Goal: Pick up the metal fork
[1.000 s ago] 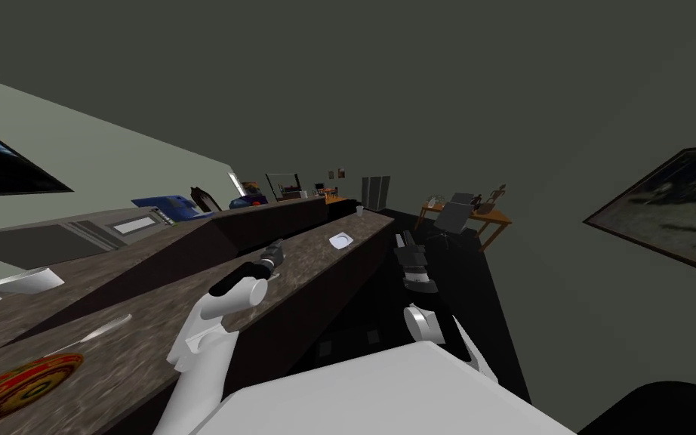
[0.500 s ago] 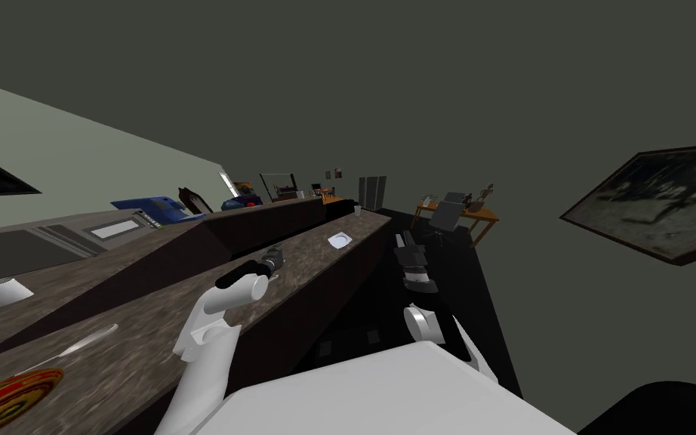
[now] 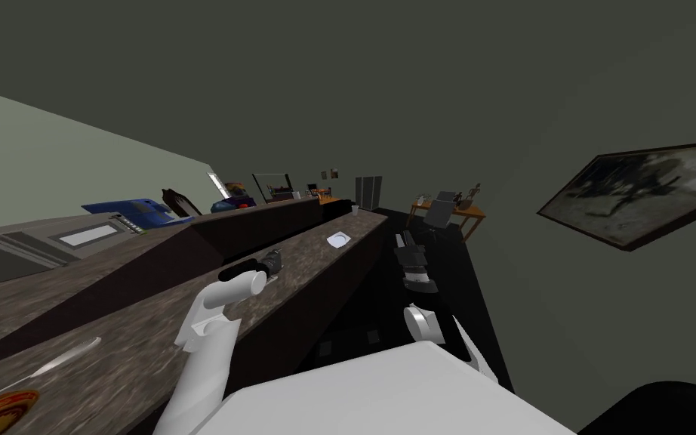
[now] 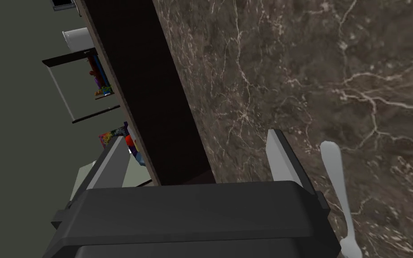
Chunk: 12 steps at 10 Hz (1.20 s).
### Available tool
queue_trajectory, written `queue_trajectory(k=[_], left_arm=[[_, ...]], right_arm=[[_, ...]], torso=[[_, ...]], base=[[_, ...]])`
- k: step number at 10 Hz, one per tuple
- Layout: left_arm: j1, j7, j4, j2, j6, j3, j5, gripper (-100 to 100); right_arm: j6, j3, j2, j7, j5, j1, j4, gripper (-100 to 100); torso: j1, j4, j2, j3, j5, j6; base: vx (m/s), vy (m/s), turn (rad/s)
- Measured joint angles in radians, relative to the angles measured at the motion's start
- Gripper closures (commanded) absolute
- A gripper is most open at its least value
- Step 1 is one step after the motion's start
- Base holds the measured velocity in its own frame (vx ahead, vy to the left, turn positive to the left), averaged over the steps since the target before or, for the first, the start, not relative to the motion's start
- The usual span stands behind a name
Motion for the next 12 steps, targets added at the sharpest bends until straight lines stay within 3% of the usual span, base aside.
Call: queue_trajectory(k=[12], left_arm=[[-0.064,0.029,0.116,0.035,0.310,0.078,-0.006,-100]], right_arm=[[0.000,0.000,0.000,0.000,0.000,0.000,0.000,0]], torso=[[0.001,0.000,0.000,0.000,0.000,-0.001]], base=[[-0.019,0.045,-0.068]])
